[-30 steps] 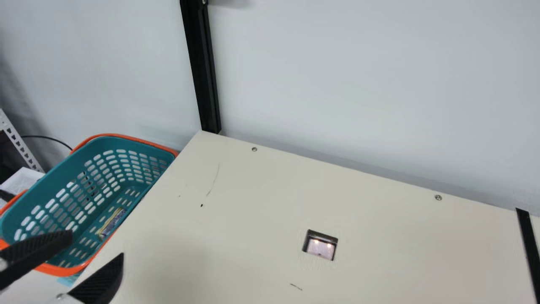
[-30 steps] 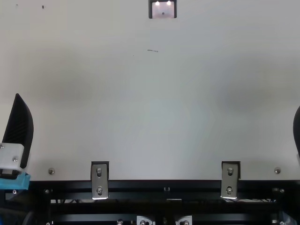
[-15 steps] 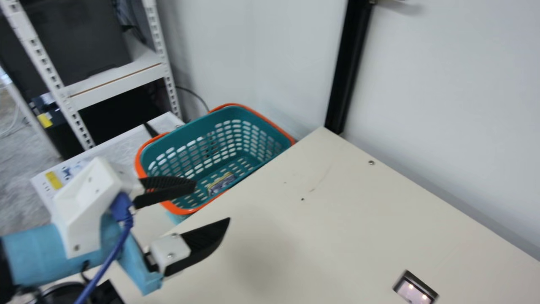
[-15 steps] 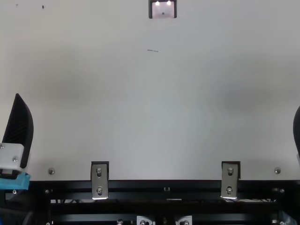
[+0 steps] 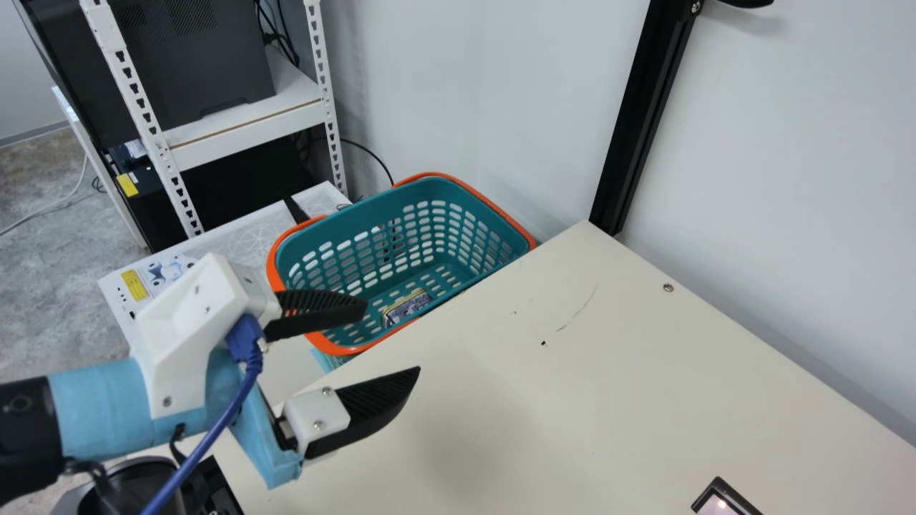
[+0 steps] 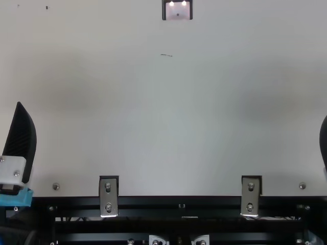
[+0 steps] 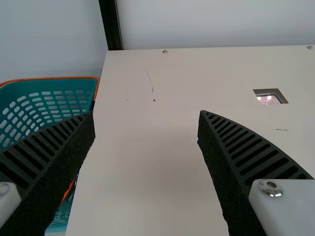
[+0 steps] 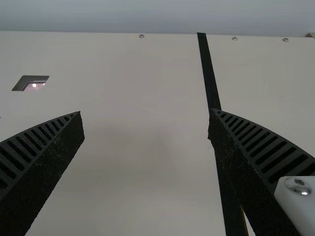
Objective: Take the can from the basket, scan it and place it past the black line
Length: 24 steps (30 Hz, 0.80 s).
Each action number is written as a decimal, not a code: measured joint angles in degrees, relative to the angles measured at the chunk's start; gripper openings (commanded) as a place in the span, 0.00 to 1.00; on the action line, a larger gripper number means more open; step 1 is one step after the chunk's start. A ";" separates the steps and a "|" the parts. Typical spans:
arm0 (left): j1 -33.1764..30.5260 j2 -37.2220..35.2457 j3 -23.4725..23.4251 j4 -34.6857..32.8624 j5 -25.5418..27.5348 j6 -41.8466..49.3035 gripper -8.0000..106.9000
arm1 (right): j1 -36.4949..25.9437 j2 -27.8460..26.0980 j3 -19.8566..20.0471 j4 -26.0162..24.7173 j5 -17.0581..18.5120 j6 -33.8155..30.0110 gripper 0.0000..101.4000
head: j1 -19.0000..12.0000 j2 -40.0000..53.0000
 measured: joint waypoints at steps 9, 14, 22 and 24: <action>0.00 0.00 0.00 0.00 0.00 0.00 0.85 | 0.00 0.00 0.00 0.00 0.00 0.00 1.00 | 0.29 0.00; 0.00 0.00 0.00 0.00 0.00 0.00 0.85 | 0.00 0.00 0.00 0.00 0.00 0.00 1.00 | 0.29 -0.29; -0.93 0.97 0.00 0.13 -0.97 0.46 0.85 | 0.00 0.00 0.00 0.00 0.00 0.00 1.00 | 0.29 0.00; -1.51 1.74 -0.11 0.70 -1.75 0.63 0.85 | 0.00 0.00 0.00 0.00 0.00 0.00 1.00 | 0.29 0.00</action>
